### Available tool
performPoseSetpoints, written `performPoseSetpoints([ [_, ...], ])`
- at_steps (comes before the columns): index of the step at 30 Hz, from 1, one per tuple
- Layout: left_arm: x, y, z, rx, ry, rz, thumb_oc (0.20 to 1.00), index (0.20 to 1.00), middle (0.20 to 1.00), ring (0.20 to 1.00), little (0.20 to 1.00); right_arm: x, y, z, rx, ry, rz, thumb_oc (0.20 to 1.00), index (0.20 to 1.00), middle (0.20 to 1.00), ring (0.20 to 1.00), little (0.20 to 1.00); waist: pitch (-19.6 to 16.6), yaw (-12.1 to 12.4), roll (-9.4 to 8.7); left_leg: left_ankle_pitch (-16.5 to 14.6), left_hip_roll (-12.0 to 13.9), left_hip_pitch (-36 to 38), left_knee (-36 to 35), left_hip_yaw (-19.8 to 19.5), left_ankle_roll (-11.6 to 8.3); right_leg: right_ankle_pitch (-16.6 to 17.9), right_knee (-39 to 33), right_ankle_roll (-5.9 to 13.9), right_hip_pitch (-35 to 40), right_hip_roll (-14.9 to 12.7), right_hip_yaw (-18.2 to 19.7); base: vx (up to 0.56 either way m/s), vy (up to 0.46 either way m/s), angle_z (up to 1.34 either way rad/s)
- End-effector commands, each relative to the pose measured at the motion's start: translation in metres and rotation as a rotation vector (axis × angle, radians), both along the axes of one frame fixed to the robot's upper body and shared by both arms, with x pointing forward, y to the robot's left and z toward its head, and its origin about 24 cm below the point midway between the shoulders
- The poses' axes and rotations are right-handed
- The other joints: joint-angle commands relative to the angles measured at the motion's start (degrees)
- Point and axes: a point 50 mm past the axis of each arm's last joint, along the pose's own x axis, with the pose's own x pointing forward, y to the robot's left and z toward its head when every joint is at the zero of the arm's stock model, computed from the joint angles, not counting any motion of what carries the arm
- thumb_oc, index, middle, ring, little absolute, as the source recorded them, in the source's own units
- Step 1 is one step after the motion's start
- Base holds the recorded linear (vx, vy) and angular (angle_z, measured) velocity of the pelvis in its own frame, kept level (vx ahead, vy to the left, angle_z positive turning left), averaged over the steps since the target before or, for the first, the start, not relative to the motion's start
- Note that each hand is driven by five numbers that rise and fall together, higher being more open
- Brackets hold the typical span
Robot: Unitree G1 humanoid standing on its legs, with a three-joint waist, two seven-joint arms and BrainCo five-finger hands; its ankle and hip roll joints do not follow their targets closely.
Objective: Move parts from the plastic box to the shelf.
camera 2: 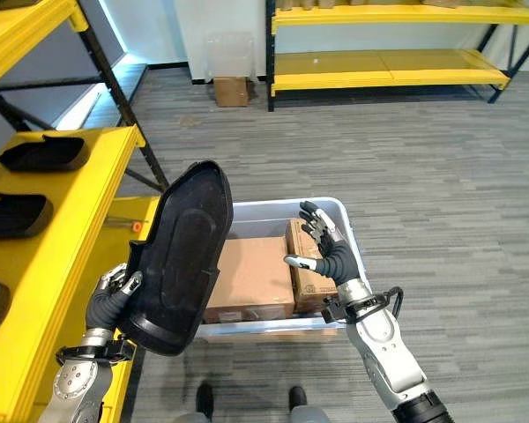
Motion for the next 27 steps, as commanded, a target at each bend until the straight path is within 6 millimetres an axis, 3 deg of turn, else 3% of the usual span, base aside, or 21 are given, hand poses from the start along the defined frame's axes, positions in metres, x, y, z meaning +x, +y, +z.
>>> performPoseSetpoints([
  [1, 0.021, 0.004, 0.033, -0.004, -0.18, -0.017, 0.2, 0.2, 0.2, 0.2, 0.2, 0.006, 0.001, 0.031, 0.013, -0.164, 0.015, 1.0, 1.0, 1.0, 1.0, 1.0, 1.3, 1.1, 0.1, 12.8, 5.7, 0.2, -1.1, -2.8, -5.55, -3.1, 7.9, 2.97, -1.9, -3.3, -2.8, -0.27, -0.154, 1.13],
  [2, 0.026, 0.003, 0.035, -0.013, -0.189, -0.027, 0.2, 0.2, 0.2, 0.2, 0.2, 0.008, -0.002, 0.031, -0.012, -0.164, -0.006, 1.0, 1.0, 1.0, 1.0, 1.0, 1.9, 1.1, -1.72, 9.1, 2.9, 0.0, 4.2, -0.5, -3.88, -0.9, 4.6, 2.39, -1.3, -6.0, -5.5, -0.23, -0.129, 1.18],
  [4, 0.026, 0.003, 0.035, -0.013, -0.189, -0.027, 0.2, 0.2, 0.2, 0.2, 0.2, 0.008, -0.002, 0.031, -0.012, -0.164, -0.006, 1.0, 1.0, 1.0, 1.0, 1.0, 1.9, 1.0, -1.72, 8.9, 2.9, -0.2, 4.6, -0.7, -3.84, -0.8, 4.4, 2.44, -1.2, -6.0, -5.6, -0.21, -0.099, 1.3],
  [5, 0.029, -0.002, 0.038, -0.019, -0.205, -0.05, 0.2, 0.2, 0.2, 0.2, 0.2, 0.004, -0.007, 0.026, -0.002, -0.145, -0.027, 1.0, 1.0, 1.0, 1.0, 1.0, 1.1, -0.7, -2.87, 2.3, 2.1, 4.2, 12.6, 3.2, -2.86, 1.8, 0.6, 1.43, 0.0, -9.0, -11.1, -0.23, -0.093, 1.46],
  [6, 0.029, -0.002, 0.038, -0.019, -0.205, -0.05, 0.2, 0.2, 0.2, 0.2, 0.2, 0.004, -0.007, 0.026, -0.002, -0.145, -0.027, 1.0, 1.0, 1.0, 1.0, 1.0, 1.1, -0.8, -2.86, 2.4, 2.1, 4.1, 12.6, 3.1, -2.83, 2.0, 0.4, 1.42, 0.1, -9.0, -11.3, -0.25, -0.104, 1.9],
  [8, 0.031, -0.003, 0.038, -0.02, -0.199, -0.059, 0.2, 0.2, 0.2, 0.2, 0.2, 0.0, -0.01, 0.019, 0.018, -0.109, -0.048, 1.0, 1.0, 1.0, 1.0, 1.0, 0.1, -2.9, -2.45, 0.6, 3.1, 9.3, 12.4, 6.5, -3.53, 2.3, 0.5, 1.58, 0.8, -10.3, -16.1, -0.08, 0.047, 2.07],
  [10, 0.03, -0.004, 0.037, -0.013, -0.199, -0.055, 0.2, 0.2, 0.2, 0.2, 0.2, -0.001, -0.013, 0.017, 0.023, -0.102, -0.061, 1.0, 1.0, 1.0, 1.0, 1.0, -0.2, -3.4, -1.73, -0.4, 2.3, 10.2, 9.2, 6.1, -3.69, 2.6, 1.5, 2.39, 0.7, -11.2, -17.8, -0.02, 0.123, 1.2],
  [11, 0.027, -0.002, 0.036, -0.017, -0.194, -0.047, 0.2, 0.2, 0.2, 0.2, 0.2, -0.003, -0.017, 0.018, 0.027, -0.104, -0.08, 1.0, 1.0, 1.0, 1.0, 1.0, -0.7, -3.3, -1.37, -5.0, 0.7, 9.8, 4.7, 7.1, -2.72, 3.2, 2.4, 3.31, 0.9, -12.7, -18.4, 0.06, 0.189, 0.94],
  [13, 0.026, -0.004, 0.036, -0.016, -0.19, -0.055, 0.2, 0.2, 0.2, 0.2, 0.2, -0.005, -0.02, 0.016, 0.022, -0.096, -0.095, 1.0, 1.0, 1.0, 1.0, 1.0, -0.8, -3.0, -1.25, -5.5, 0.1, 9.8, 3.0, 7.4, -2.52, 3.7, 2.7, 3.77, 1.1, -13.8, -19.2, 0.06, 0.172, 0.93],
  [16, 0.019, 0.005, 0.037, 0.04, -0.187, -0.034, 0.2, 0.2, 0.2, 0.2, 0.2, -0.01, -0.028, 0.005, 0.017, -0.045, -0.132, 1.0, 1.0, 1.0, 1.0, 1.0, -0.8, -1.2, -2.26, -6.6, -4.0, 10.3, -1.2, 5.9, -1.14, 7.1, 0.9, 6.25, 3.6, -17.8, -21.9, 0.05, 0.224, 0.74],
  [21, 0.015, 0.011, 0.038, 0.058, -0.182, -0.009, 0.2, 0.2, 0.2, 0.2, 0.2, -0.01, -0.023, -0.001, 0.006, -0.013, -0.103, 1.0, 1.0, 1.0, 1.0, 1.0, -0.6, 0.1, -3.78, -7.9, -6.6, 9.4, -0.7, 4.9, 0.14, 9.7, -0.6, 8.01, 4.4, -20.1, -22.8, 0.0, 0.125, 0.27],
  [25, 0.015, 0.012, 0.038, 0.073, -0.182, -0.003, 0.2, 0.2, 0.2, 0.2, 0.2, -0.007, -0.018, -0.004, -0.006, 0.002, -0.085, 1.0, 1.0, 1.0, 1.0, 1.0, -0.6, 2.1, -5.83, -10.1, -10.5, 7.2, 1.5, 2.2, 1.87, 13.3, -2.8, 10.24, 6.2, -23.6, -24.9, -0.02, 0.17, 0.16],
  [27, 0.015, 0.013, 0.042, 0.087, -0.197, -0.001, 0.2, 0.2, 0.2, 0.2, 0.2, -0.004, -0.013, -0.003, 0.001, -0.004, -0.071, 1.0, 1.0, 1.0, 1.0, 1.0, -0.5, 2.6, -6.46, -11.3, -12.5, 6.1, 3.5, 1.3, 2.8, 15.0, -3.1, 11.11, 6.2, -25.1, -24.1, -0.01, 0.256, 0.37],
])
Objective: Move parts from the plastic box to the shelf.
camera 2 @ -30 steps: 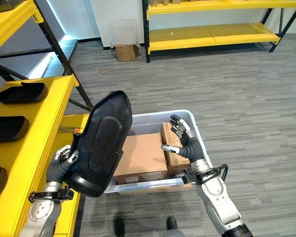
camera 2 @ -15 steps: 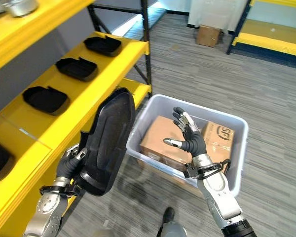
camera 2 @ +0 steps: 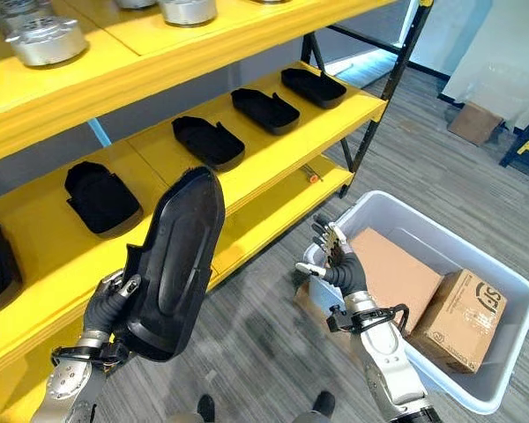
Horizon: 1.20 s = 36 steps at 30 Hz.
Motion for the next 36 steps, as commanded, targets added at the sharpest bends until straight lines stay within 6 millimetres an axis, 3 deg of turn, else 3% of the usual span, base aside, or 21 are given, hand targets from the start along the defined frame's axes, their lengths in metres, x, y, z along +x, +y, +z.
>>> performPoseSetpoints([
  [1, 0.015, 0.005, 0.044, 0.056, -0.235, 0.01, 0.2, 0.2, 0.2, 0.2, 0.2, 0.009, 0.009, 0.019, -0.041, -0.1, 0.057, 1.0, 1.0, 1.0, 1.0, 1.0, -1.0, 0.1, 0.33, -1.3, -3.3, -1.7, 1.6, -3.1, 3.29, 3.7, 6.1, 3.31, -1.1, -4.9, 3.8, 0.01, 0.216, 0.37],
  [4, 0.016, 0.007, 0.047, 0.091, -0.238, 0.008, 0.2, 0.2, 0.2, 0.2, 0.2, 0.008, 0.016, 0.01, 0.009, -0.057, 0.063, 1.0, 1.0, 1.0, 1.0, 1.0, -1.3, 0.0, 0.35, -0.5, -5.1, 0.1, -1.3, -4.2, 4.95, 4.1, 10.5, 3.08, -2.6, -6.6, 6.8, 0.05, 0.281, 0.28],
  [6, 0.019, 0.006, 0.048, 0.103, -0.241, 0.0, 0.2, 0.2, 0.2, 0.2, 0.2, 0.008, 0.021, 0.007, 0.017, -0.043, 0.083, 1.0, 1.0, 1.0, 1.0, 1.0, -0.8, -1.3, 0.48, 0.0, -5.6, 1.3, -2.6, -5.3, 5.57, 4.8, 12.2, 2.21, -4.7, -4.6, 13.4, 0.01, 0.145, 0.51],
  [7, 0.02, 0.006, 0.048, 0.103, -0.242, 0.0, 0.2, 0.2, 0.2, 0.2, 0.2, 0.008, 0.021, 0.008, 0.017, -0.044, 0.083, 1.0, 1.0, 1.0, 1.0, 1.0, -0.9, -1.2, 0.4, 0.3, -5.7, 1.1, -2.7, -5.2, 5.61, 5.0, 12.1, 2.15, -5.0, -4.7, 13.6, -0.02, 0.182, 0.23],
  [8, 0.022, 0.005, 0.048, 0.102, -0.241, -0.005, 0.2, 0.2, 0.2, 0.2, 0.2, 0.008, 0.027, 0.007, 0.022, -0.036, 0.119, 1.0, 1.0, 1.0, 1.0, 1.0, 0.1, -2.4, 1.0, 0.5, -5.4, 1.9, -2.7, -5.0, 6.28, -0.1, 15.3, -0.17, -7.9, 2.6, 19.7, -0.03, 0.159, 0.02],
  [11, 0.022, 0.007, 0.049, 0.113, -0.239, -0.006, 0.2, 0.2, 0.2, 0.2, 0.2, 0.008, 0.029, 0.01, 0.017, -0.043, 0.159, 1.0, 1.0, 1.0, 1.0, 1.0, 0.5, -3.1, 1.29, 1.2, -5.6, 1.1, -1.7, -4.8, 7.13, -6.1, 19.9, -2.41, -9.9, 11.7, 21.0, -0.03, 0.133, -0.15],
  [12, 0.023, 0.006, 0.046, 0.11, -0.227, -0.017, 0.2, 0.2, 0.2, 0.2, 0.2, 0.008, 0.03, 0.008, 0.022, -0.037, 0.174, 1.0, 1.0, 1.0, 1.0, 1.0, 0.0, -4.1, 0.58, 1.6, -6.4, 0.9, -1.4, -5.8, 7.43, -9.3, 20.3, -3.59, -8.9, 17.6, 24.5, -0.01, 0.026, 0.18],
  [13, 0.025, 0.003, 0.044, 0.118, -0.219, -0.026, 0.2, 0.2, 0.2, 0.2, 0.2, 0.007, 0.03, 0.007, 0.025, -0.031, 0.18, 1.0, 1.0, 1.0, 1.0, 1.0, -0.7, -5.1, 0.22, 2.0, -6.8, 0.3, -1.1, -6.7, 7.43, -10.3, 20.1, -4.26, -9.2, 21.9, 29.1, 0.0, 0.011, 0.29],
  [14, 0.025, 0.002, 0.044, 0.108, -0.22, -0.027, 0.2, 0.2, 0.2, 0.2, 0.2, 0.007, 0.031, 0.007, 0.028, -0.03, 0.186, 1.0, 1.0, 1.0, 1.0, 1.0, -1.2, -5.3, -0.05, 2.4, -7.1, -0.3, -1.1, -7.2, 7.28, -10.1, 18.9, -4.64, -9.2, 23.4, 31.7, -0.01, -0.021, 0.41],
  [16, 0.022, 0.002, 0.042, 0.084, -0.218, -0.024, 0.2, 0.2, 0.2, 0.2, 0.2, 0.005, 0.034, 0.007, 0.033, -0.027, 0.208, 1.0, 1.0, 1.0, 1.0, 1.0, -1.8, -4.7, -0.86, 3.5, -8.2, -0.8, -2.3, -7.4, 6.93, -9.0, 12.5, -5.67, -6.8, 23.5, 33.6, -0.03, -0.063, 0.51],
  [18, 0.02, -0.001, 0.041, 0.058, -0.223, -0.024, 0.2, 0.2, 0.2, 0.2, 0.2, 0.005, 0.034, 0.007, 0.026, -0.027, 0.213, 1.0, 1.0, 1.0, 1.0, 1.0, -2.7, -4.3, -0.79, 4.5, -8.1, -1.4, -3.4, -7.5, 6.38, -7.5, 7.1, -5.35, -4.5, 23.7, 35.1, -0.05, -0.099, -0.14],
  [21, 0.017, -0.001, 0.042, 0.02, -0.23, -0.024, 0.2, 0.2, 0.2, 0.2, 0.2, 0.005, 0.031, 0.013, 0.032, -0.05, 0.208, 1.0, 1.0, 1.0, 1.0, 1.0, -3.3, -3.5, -0.41, 4.3, -7.6, -1.9, -2.9, -6.3, 6.17, -6.0, 2.9, -5.23, -2.8, 23.0, 34.2, -0.04, -0.087, 0.14],
  [25, 0.019, -0.009, 0.04, -0.004, -0.218, -0.079, 0.2, 0.2, 0.2, 0.2, 0.2, 0.004, 0.021, 0.016, 0.015, -0.061, 0.189, 1.0, 1.0, 1.0, 1.0, 1.0, -0.9, -4.0, -0.53, 0.9, -9.1, -6.7, 8.8, -6.8, 4.4, -5.6, 2.9, -6.31, -2.3, 21.8, 31.6, -0.09, -0.071, 0.23],
  [27, 0.019, -0.008, 0.041, -0.009, -0.222, -0.076, 0.2, 0.2, 0.2, 0.2, 0.2, 0.005, 0.018, 0.018, 0.0, -0.069, 0.182, 1.0, 1.0, 1.0, 1.0, 1.0, -0.1, -4.1, -0.64, -0.5, -8.5, -7.4, 11.5, -6.4, 3.68, -5.5, 3.4, -6.42, -2.6, 21.2, 31.0, -0.11, 0.014, 0.92],
  [28, 0.019, -0.008, 0.042, -0.016, -0.229, -0.071, 0.2, 0.2, 0.2, 0.2, 0.2, 0.006, 0.017, 0.019, -0.004, -0.073, 0.172, 1.0, 1.0, 1.0, 1.0, 1.0, 0.6, -4.5, -1.1, -1.8, -5.6, -7.2, 13.4, -5.3, 3.24, -5.3, 4.3, -6.39, -3.2, 20.0, 30.8, -0.16, 0.1, 0.46],
  [29, 0.016, -0.006, 0.041, -0.018, -0.228, -0.058, 0.2, 0.2, 0.2, 0.2, 0.2, 0.005, 0.016, 0.018, 0.0, -0.069, 0.168, 1.0, 1.0, 1.0, 1.0, 1.0, 0.8, -4.6, -1.51, -1.7, -1.3, -6.3, 13.8, -5.3, 3.08, -5.9, 5.7, -6.41, -3.8, 19.1, 30.9, -0.12, 0.124, 0.22],
  [30, 0.015, -0.005, 0.042, -0.019, -0.231, -0.044, 0.2, 0.2, 0.2, 0.2, 0.2, 0.005, 0.016, 0.018, 0.005, -0.067, 0.169, 1.0, 1.0, 1.0, 1.0, 1.0, 0.7, -4.8, -1.55, -0.8, 1.5, -5.9, 13.5, -5.8, 2.79, -6.6, 6.8, -6.42, -4.4, 18.7, 30.9, -0.08, 0.125, 0.23],
  [32, 0.018, -0.004, 0.045, -0.018, -0.241, -0.033, 0.2, 0.2, 0.2, 0.2, 0.2, 0.006, 0.015, 0.018, 0.002, -0.07, 0.158, 1.0, 1.0, 1.0, 1.0, 1.0, 0.8, -5.6, -0.47, 4.1, 8.1, -4.5, 10.7, -6.0, 1.57, -8.7, 10.4, -6.27, -7.2, 18.0, 29.9, -0.12, 0.215, 0.16],
  [33, 0.022, -0.003, 0.049, -0.021, -0.261, -0.024, 0.2, 0.2, 0.2, 0.2, 0.2, 0.008, 0.015, 0.019, -0.004, -0.073, 0.145, 1.0, 1.0, 1.0, 1.0, 1.0, 1.2, -6.1, 1.12, 10.1, 14.2, -3.6, 7.3, -6.9, -0.12, -10.1, 14.9, -5.89, -10.7, 17.0, 29.2, -0.17, 0.349, 0.11],
  [35, 0.028, -0.003, 0.055, -0.024, -0.285, -0.016, 0.2, 0.2, 0.2, 0.2, 0.2, 0.014, 0.018, 0.021, -0.002, -0.081, 0.143, 1.0, 1.0, 1.0, 1.0, 1.0, 1.8, -5.7, 2.49, 15.4, 17.6, -3.3, 4.0, -10.0, -1.52, -11.8, 21.1, -5.14, -15.2, 16.1, 28.9, -0.15, 0.332, 0.43],
  [36, 0.029, -0.003, 0.056, -0.046, -0.29, -0.014, 0.2, 0.2, 0.2, 0.2, 0.2, 0.015, 0.019, 0.022, -0.003, -0.087, 0.139, 1.0, 1.0, 1.0, 1.0, 1.0, 1.8, -6.1, 3.01, 16.6, 19.2, -3.2, 2.6, -9.3, -2.26, -12.7, 23.5, -4.5, -16.7, 15.0, 28.7, -0.07, 0.29, 0.47],
])
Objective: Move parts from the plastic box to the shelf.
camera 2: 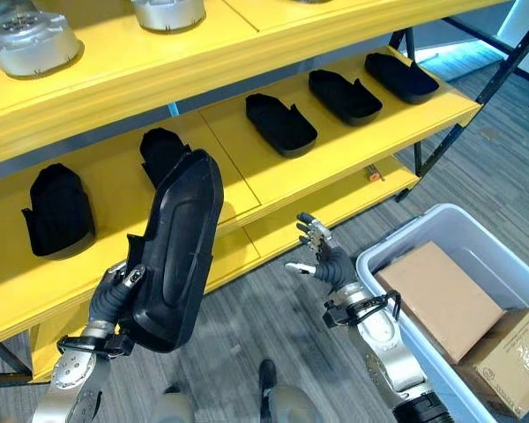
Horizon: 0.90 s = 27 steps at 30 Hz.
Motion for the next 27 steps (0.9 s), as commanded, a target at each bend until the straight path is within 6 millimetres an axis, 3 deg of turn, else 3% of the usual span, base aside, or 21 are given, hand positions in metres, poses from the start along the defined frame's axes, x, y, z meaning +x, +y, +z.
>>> performPoseSetpoints([
  [1, 0.003, 0.012, 0.034, -0.065, -0.178, 0.059, 0.2, 0.2, 0.2, 0.2, 0.2, 0.003, 0.016, 0.015, 0.047, -0.089, 0.045, 1.0, 1.0, 1.0, 1.0, 1.0, -3.7, 0.6, 0.48, 17.4, 1.3, 5.1, -13.0, 3.3, 0.79, -0.1, 7.7, 8.16, -4.1, -5.4, 2.9, -0.05, 0.303, 0.36],
  [3, 0.009, 0.006, 0.036, -0.083, -0.187, 0.041, 0.2, 0.2, 0.2, 0.2, 0.2, 0.004, 0.012, 0.015, 0.033, -0.095, 0.005, 1.0, 1.0, 1.0, 1.0, 1.0, -2.9, 0.1, 1.59, 17.6, 2.9, 4.5, -15.8, 9.9, -1.13, -1.5, 10.3, 9.74, -3.8, -8.2, 1.4, -0.01, 0.333, 0.48],
  [4, 0.011, 0.003, 0.039, -0.081, -0.2, 0.023, 0.2, 0.2, 0.2, 0.2, 0.2, 0.006, 0.015, 0.016, 0.031, -0.104, 0.008, 1.0, 1.0, 1.0, 1.0, 1.0, -2.6, 0.5, 2.34, 16.4, 3.4, 5.2, -17.0, 9.4, -2.54, -1.3, 11.4, 10.75, -4.4, -9.2, 1.8, -0.02, 0.375, 0.83],
  [6, 0.013, 0.002, 0.038, -0.065, -0.198, 0.01, 0.2, 0.2, 0.2, 0.2, 0.2, 0.004, 0.012, 0.014, 0.046, -0.1, -0.014, 1.0, 1.0, 1.0, 1.0, 1.0, -2.2, 1.0, 2.0, 10.9, -0.1, 4.0, -15.3, 7.1, -1.96, 1.3, 7.9, 12.46, -1.8, -12.5, 1.1, 0.0, 0.369, 0.68],
  [9, 0.009, 0.009, 0.042, -0.022, -0.205, 0.014, 0.2, 0.2, 0.2, 0.2, 0.2, -0.002, 0.007, 0.009, 0.071, -0.076, -0.038, 1.0, 1.0, 1.0, 1.0, 1.0, -2.2, 1.9, 0.28, 6.0, -4.0, 1.8, -9.9, 6.4, -1.78, 4.8, 0.9, 14.15, 3.3, -16.3, -0.2, 0.08, 0.234, 0.77],
  [16, 0.003, 0.025, 0.039, 0.045, -0.176, 0.06, 0.2, 0.2, 0.2, 0.2, 0.2, -0.012, -0.004, -0.006, 0.071, -0.004, -0.069, 1.0, 1.0, 1.0, 1.0, 1.0, -3.5, 3.0, -2.81, 0.2, -9.0, -0.8, -2.9, 5.6, -1.22, 8.7, -7.9, 15.92, 9.9, -19.8, -2.3, 0.08, 0.138, 0.19],
  [24, -0.008, 0.038, 0.031, 0.084, -0.131, 0.113, 0.2, 0.2, 0.2, 0.2, 0.2, -0.013, -0.003, -0.007, 0.061, 0.003, -0.051, 1.0, 1.0, 1.0, 1.0, 1.0, -5.2, 4.5, -5.75, -2.6, -11.0, -1.5, -0.3, 5.0, 0.35, 10.5, -11.2, 16.78, 12.3, -20.6, -2.3, 0.05, 0.048, -0.05],
  [26, -0.007, 0.039, 0.032, 0.096, -0.132, 0.113, 0.2, 0.2, 0.2, 0.2, 0.2, -0.011, -0.001, -0.005, 0.067, -0.007, -0.05, 1.0, 1.0, 1.0, 1.0, 1.0, -4.9, 4.9, -6.51, -4.2, -12.1, -2.5, 1.9, 4.9, 1.19, 12.8, -12.1, 17.16, 12.4, -21.3, -1.9, 0.0, 0.1, 0.11],
  [27, -0.008, 0.04, 0.032, 0.1, -0.134, 0.115, 0.2, 0.2, 0.2, 0.2, 0.2, -0.01, 0.002, -0.003, 0.073, -0.018, -0.044, 1.0, 1.0, 1.0, 1.0, 1.0, -4.9, 5.4, -6.84, -5.7, -13.6, -2.9, 3.0, 5.2, 2.37, 16.9, -13.0, 17.54, 12.3, -22.7, -1.6, 0.0, 0.193, 0.2],
])
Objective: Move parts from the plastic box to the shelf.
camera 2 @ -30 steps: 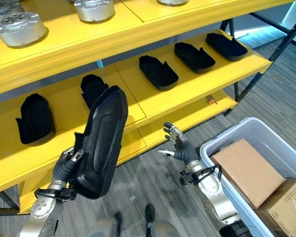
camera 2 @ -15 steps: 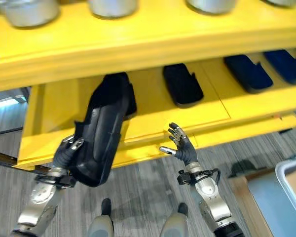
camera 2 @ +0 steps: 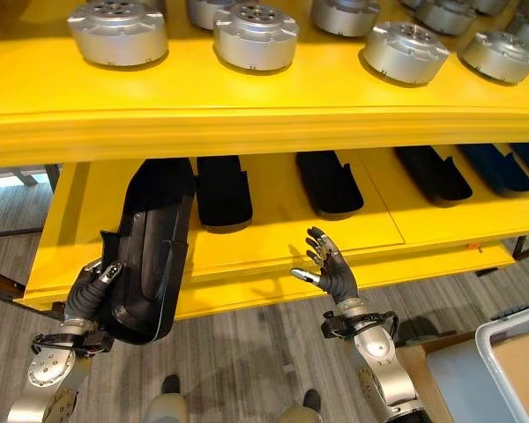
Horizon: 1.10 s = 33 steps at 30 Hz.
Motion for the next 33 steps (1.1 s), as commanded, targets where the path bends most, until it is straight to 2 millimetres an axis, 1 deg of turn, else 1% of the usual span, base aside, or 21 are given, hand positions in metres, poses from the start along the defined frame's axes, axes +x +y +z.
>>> performPoseSetpoints([
  [1, 0.007, 0.001, 0.035, 0.047, -0.192, -0.002, 0.2, 0.2, 0.2, 0.2, 0.2, 0.004, 0.0, 0.025, -0.022, -0.128, 0.025, 1.0, 1.0, 1.0, 1.0, 1.0, -1.8, 0.2, 1.53, -3.0, -2.3, 0.5, 2.9, -1.2, 4.81, 11.0, 3.6, 3.71, -2.4, -3.5, 3.6, 0.0, 0.163, 0.14],
  [2, 0.007, 0.001, 0.035, 0.047, -0.192, -0.002, 0.2, 0.2, 0.2, 0.2, 0.2, 0.004, 0.0, 0.025, -0.021, -0.128, 0.025, 1.0, 1.0, 1.0, 1.0, 1.0, -1.9, 0.2, 1.51, -3.0, -2.3, 0.4, 2.9, -1.1, 4.82, 11.0, 3.5, 3.73, -2.5, -3.5, 3.7, -0.02, 0.152, -0.02],
  [3, 0.01, 0.001, 0.035, 0.052, -0.194, -0.001, 0.2, 0.2, 0.2, 0.2, 0.2, 0.005, 0.003, 0.023, -0.015, -0.125, 0.031, 1.0, 1.0, 1.0, 1.0, 1.0, -2.0, 0.3, 1.69, -2.9, -3.3, 0.6, 2.2, -0.7, 5.66, 14.1, 3.0, 3.76, -3.2, -4.4, 4.0, -0.06, 0.213, -0.1],
  [4, 0.012, 0.001, 0.038, 0.056, -0.204, 0.001, 0.2, 0.2, 0.2, 0.2, 0.2, 0.007, 0.01, 0.021, 0.005, -0.113, 0.047, 1.0, 1.0, 1.0, 1.0, 1.0, -2.0, 0.7, 2.05, -2.8, -4.2, 1.1, 0.8, 0.2, 6.73, 17.4, 3.6, 3.23, -5.0, -5.0, 2.6, -0.06, 0.214, -0.19],
  [5, 0.012, 0.002, 0.038, 0.057, -0.205, 0.002, 0.2, 0.2, 0.2, 0.2, 0.2, 0.007, 0.011, 0.022, 0.005, -0.114, 0.048, 1.0, 1.0, 1.0, 1.0, 1.0, -2.0, 0.8, 1.94, -2.7, -4.3, 1.2, 0.6, 0.4, 6.77, 17.5, 3.6, 3.26, -5.2, -5.1, 2.8, -0.08, 0.356, -0.41],
  [6, 0.015, 0.0, 0.038, 0.05, -0.209, 0.002, 0.2, 0.2, 0.2, 0.2, 0.2, 0.009, 0.017, 0.021, 0.011, -0.113, 0.076, 1.0, 1.0, 1.0, 1.0, 1.0, -1.5, 1.2, 3.68, -1.7, -4.4, 3.0, -2.5, 1.2, 8.07, 12.0, 9.4, 1.55, -6.8, -2.5, 0.7, -0.04, 0.33, -0.55],
  [7, 0.015, -0.001, 0.037, 0.043, -0.206, -0.005, 0.2, 0.2, 0.2, 0.2, 0.2, 0.01, 0.019, 0.022, 0.009, -0.116, 0.093, 1.0, 1.0, 1.0, 1.0, 1.0, -1.6, 0.5, 4.11, -0.4, -4.7, 4.1, -5.2, 1.3, 8.69, 8.1, 12.4, 0.29, -8.3, 2.0, 3.4, 0.0, 0.437, -0.75],
  [8, 0.017, -0.002, 0.035, 0.037, -0.199, -0.004, 0.2, 0.2, 0.2, 0.2, 0.2, 0.011, 0.021, 0.023, 0.014, -0.118, 0.11, 1.0, 1.0, 1.0, 1.0, 1.0, -1.7, -0.5, 4.42, 0.8, -5.0, 5.7, -7.8, 1.2, 9.25, 3.4, 13.7, -0.98, -10.2, 8.4, 5.3, 0.04, 0.221, -0.64],
  [9, 0.017, -0.003, 0.036, 0.033, -0.207, -0.004, 0.2, 0.2, 0.2, 0.2, 0.2, 0.011, 0.023, 0.024, 0.023, -0.118, 0.121, 1.0, 1.0, 1.0, 1.0, 1.0, -1.9, -0.4, 4.49, 1.9, -4.9, 6.7, -10.0, 1.8, 9.09, 1.4, 13.4, -1.15, -10.4, 10.0, 4.9, 0.04, 0.11, -0.3],
  [10, 0.016, -0.004, 0.035, 0.012, -0.206, 0.012, 0.2, 0.2, 0.2, 0.2, 0.2, 0.01, 0.025, 0.023, 0.015, -0.117, 0.142, 1.0, 1.0, 1.0, 1.0, 1.0, -2.1, -0.4, 4.04, 2.8, -5.2, 7.3, -11.6, 2.6, 8.91, -1.2, 11.4, -3.2, -9.1, 11.9, 3.5, 0.03, -0.031, -0.02],
  [13, 0.015, -0.008, 0.03, -0.004, -0.189, -0.005, 0.2, 0.2, 0.2, 0.2, 0.2, 0.008, 0.024, 0.024, 0.016, -0.123, 0.141, 1.0, 1.0, 1.0, 1.0, 1.0, -2.5, -0.6, 3.55, 3.1, -5.2, 8.4, -12.5, 3.1, 8.32, -1.3, 8.3, -3.21, -6.7, 11.7, 4.2, 0.08, -0.101, 0.05],
  [14, 0.015, -0.01, 0.029, -0.018, -0.191, -0.012, 0.2, 0.2, 0.2, 0.2, 0.2, 0.008, 0.022, 0.028, 0.0, -0.139, 0.138, 1.0, 1.0, 1.0, 1.0, 1.0, -2.6, -0.8, 3.46, 3.4, -4.0, 8.5, -12.0, 3.2, 7.57, -1.3, 7.0, -3.56, -6.4, 12.9, 5.5, 0.07, -0.162, -0.11],
  [19, 0.01, -0.012, 0.021, -0.048, -0.156, -0.018, 0.2, 0.2, 0.2, 0.2, 0.2, 0.003, 0.011, 0.028, -0.007, -0.138, 0.12, 1.0, 1.0, 1.0, 1.0, 1.0, -3.1, -1.4, 4.22, 5.1, -1.0, 9.6, -13.1, 2.8, 5.59, -2.3, 5.7, -4.55, -4.5, 14.0, 3.5, 0.07, -0.166, -0.11],
  [24, 0.011, -0.014, 0.021, -0.063, -0.16, -0.015, 0.2, 0.2, 0.2, 0.2, 0.2, 0.002, 0.008, 0.032, -0.017, -0.154, 0.12, 1.0, 1.0, 1.0, 1.0, 1.0, -2.1, -1.5, 5.09, 7.2, 0.6, 8.1, -13.4, 1.4, 4.22, -3.4, 6.3, -5.62, -5.0, 15.2, 2.2, -0.03, -0.114, 0.21],
  [25, 0.013, -0.016, 0.022, -0.069, -0.164, -0.022, 0.2, 0.2, 0.2, 0.2, 0.2, 0.003, 0.006, 0.034, -0.02, -0.164, 0.116, 1.0, 1.0, 1.0, 1.0, 1.0, -1.4, -1.4, 5.23, 7.5, 0.9, 6.4, -12.0, 0.8, 3.92, -3.9, 7.1, -6.04, -5.5, 15.2, 1.5, -0.18, -0.156, 0.42],
  [26, 0.015, -0.018, 0.025, -0.076, -0.181, -0.032, 0.2, 0.2, 0.2, 0.2, 0.2, 0.005, 0.002, 0.039, -0.037, -0.184, 0.109, 1.0, 1.0, 1.0, 1.0, 1.0, 0.7, -0.6, 4.85, 7.1, -0.3, 3.0, -6.1, -3.5, 3.06, -3.9, 8.4, -6.84, -6.4, 15.0, 1.0, -0.15, -0.119, 0.7],
  [27, 0.015, -0.018, 0.025, -0.076, -0.183, -0.032, 0.2, 0.2, 0.2, 0.2, 0.2, 0.005, 0.002, 0.039, -0.037, -0.185, 0.108, 1.0, 1.0, 1.0, 1.0, 1.0, 0.8, -0.8, 4.88, 6.9, -0.3, 2.7, -5.6, -3.7, 3.05, -4.0, 8.5, -6.84, -6.4, 14.9, 0.9, -0.15, -0.069, 0.63],
  [28, 0.018, -0.02, 0.029, -0.082, -0.201, -0.04, 0.2, 0.2, 0.2, 0.2, 0.2, 0.007, 0.0, 0.04, -0.044, -0.193, 0.095, 1.0, 1.0, 1.0, 1.0, 1.0, 1.5, -0.7, 4.74, 6.3, 0.1, 1.8, -4.2, -6.6, 2.69, -4.3, 9.9, -6.87, -7.4, 14.6, 1.2, -0.06, 0.047, 0.56],
  [31, 0.019, -0.023, 0.037, -0.101, -0.233, -0.058, 0.2, 0.2, 0.2, 0.2, 0.2, 0.009, 0.001, 0.04, -0.037, -0.193, 0.084, 1.0, 1.0, 1.0, 1.0, 1.0, 1.7, -1.1, 5.62, 7.8, 4.9, 2.6, -6.6, -7.0, 2.54, -5.5, 13.4, -5.98, -8.9, 13.4, 0.9, -0.02, 0.117, 0.2],
  [32, 0.019, -0.023, 0.037, -0.101, -0.234, -0.058, 0.2, 0.2, 0.2, 0.2, 0.2, 0.009, 0.001, 0.04, -0.038, -0.193, 0.084, 1.0, 1.0, 1.0, 1.0, 1.0, 1.7, -1.1, 5.64, 8.0, 5.0, 2.7, -7.0, -6.9, 2.46, -5.7, 13.7, -6.03, -9.0, 13.5, 0.9, -0.01, 0.179, 0.07],
  [33, 0.021, -0.026, 0.037, -0.137, -0.242, -0.064, 0.2, 0.2, 0.2, 0.2, 0.2, 0.007, -0.001, 0.04, -0.033, -0.192, 0.074, 1.0, 1.0, 1.0, 1.0, 1.0, 1.7, -1.8, 6.78, 8.2, 5.8, 3.4, -9.4, -5.8, 2.85, -5.8, 15.2, -5.41, -10.1, 12.9, 0.8, -0.03, 0.311, 0.03],
])
